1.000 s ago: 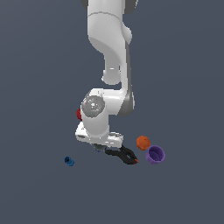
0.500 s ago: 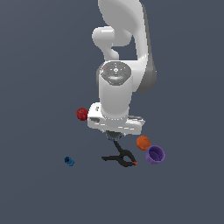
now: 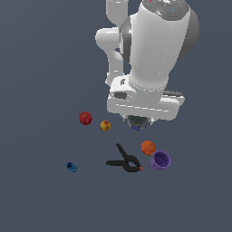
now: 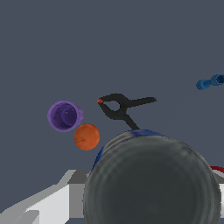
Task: Pick up a designated object from a clutter of objects.
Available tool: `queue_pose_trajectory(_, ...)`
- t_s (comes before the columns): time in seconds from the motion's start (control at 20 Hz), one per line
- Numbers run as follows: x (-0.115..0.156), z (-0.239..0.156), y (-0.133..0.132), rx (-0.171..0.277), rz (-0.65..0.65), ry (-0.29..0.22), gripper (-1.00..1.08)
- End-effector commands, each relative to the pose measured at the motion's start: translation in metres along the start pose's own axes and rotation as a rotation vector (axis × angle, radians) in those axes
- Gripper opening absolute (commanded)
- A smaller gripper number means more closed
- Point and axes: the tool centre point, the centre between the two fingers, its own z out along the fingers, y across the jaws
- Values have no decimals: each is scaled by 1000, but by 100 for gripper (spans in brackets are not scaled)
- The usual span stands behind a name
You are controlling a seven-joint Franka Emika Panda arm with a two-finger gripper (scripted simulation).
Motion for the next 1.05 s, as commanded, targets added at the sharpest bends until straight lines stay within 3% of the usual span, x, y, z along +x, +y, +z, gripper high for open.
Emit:
queue_pose_trajectory(0.0, -5, -27, -15, 0, 1, 0, -100)
queue_pose_trajectory(0.5, -14, -100, -58, 1, 0, 0, -100)
queue_pose_trajectory(1.0, -15, -120, -71, 2, 0, 0, -100)
